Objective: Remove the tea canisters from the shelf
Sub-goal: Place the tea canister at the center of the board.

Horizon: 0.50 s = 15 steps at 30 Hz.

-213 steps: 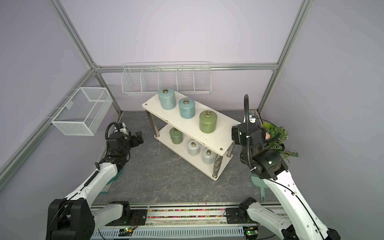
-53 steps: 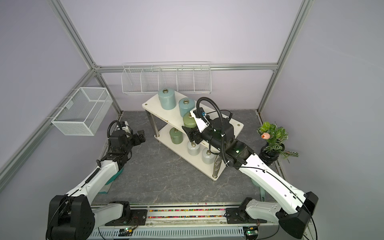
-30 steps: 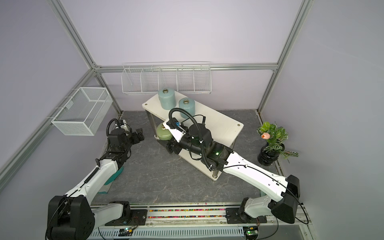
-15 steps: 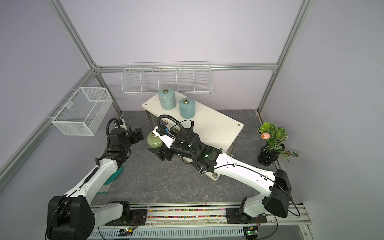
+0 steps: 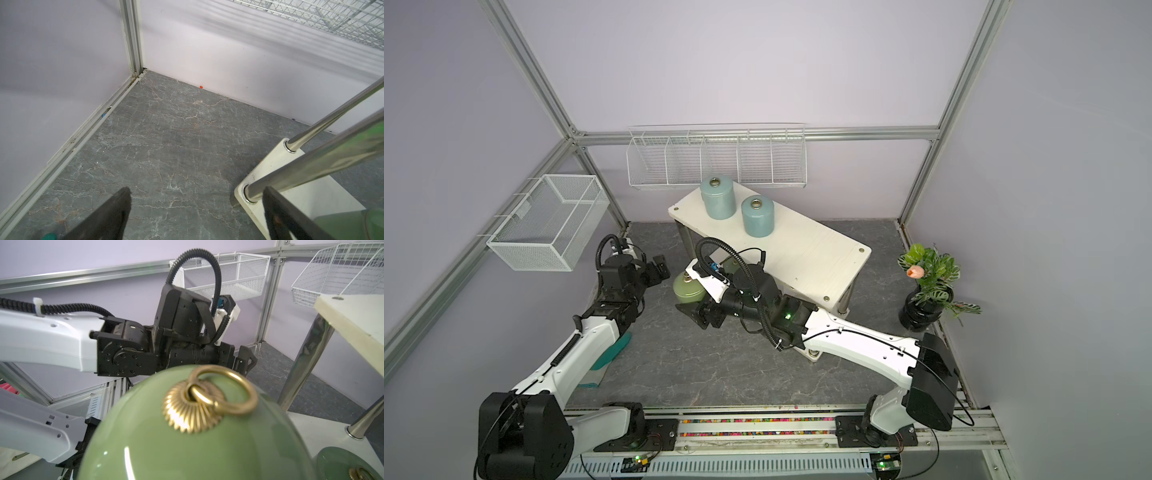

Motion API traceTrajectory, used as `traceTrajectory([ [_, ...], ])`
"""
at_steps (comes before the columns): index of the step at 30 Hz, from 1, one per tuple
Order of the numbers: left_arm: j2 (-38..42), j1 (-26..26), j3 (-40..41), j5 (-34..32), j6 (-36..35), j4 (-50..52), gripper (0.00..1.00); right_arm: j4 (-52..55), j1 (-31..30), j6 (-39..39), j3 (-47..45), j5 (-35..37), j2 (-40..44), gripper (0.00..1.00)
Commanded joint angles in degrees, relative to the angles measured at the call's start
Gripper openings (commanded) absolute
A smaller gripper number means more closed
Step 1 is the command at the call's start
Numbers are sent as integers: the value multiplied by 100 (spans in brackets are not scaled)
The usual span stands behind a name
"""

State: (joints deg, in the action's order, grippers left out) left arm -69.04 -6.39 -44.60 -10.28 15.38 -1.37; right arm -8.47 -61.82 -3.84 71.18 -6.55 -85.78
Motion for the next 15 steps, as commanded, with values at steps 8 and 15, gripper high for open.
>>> traceTrajectory([
  [8, -38, -21, -194, -106, -70, 49, 100, -699, -76, -336, -240, -224, -354, 48],
  [15, -92, -28, -216, -84, -62, 12, 100, -873, -76, -459, -443, -259, -604, 48],
])
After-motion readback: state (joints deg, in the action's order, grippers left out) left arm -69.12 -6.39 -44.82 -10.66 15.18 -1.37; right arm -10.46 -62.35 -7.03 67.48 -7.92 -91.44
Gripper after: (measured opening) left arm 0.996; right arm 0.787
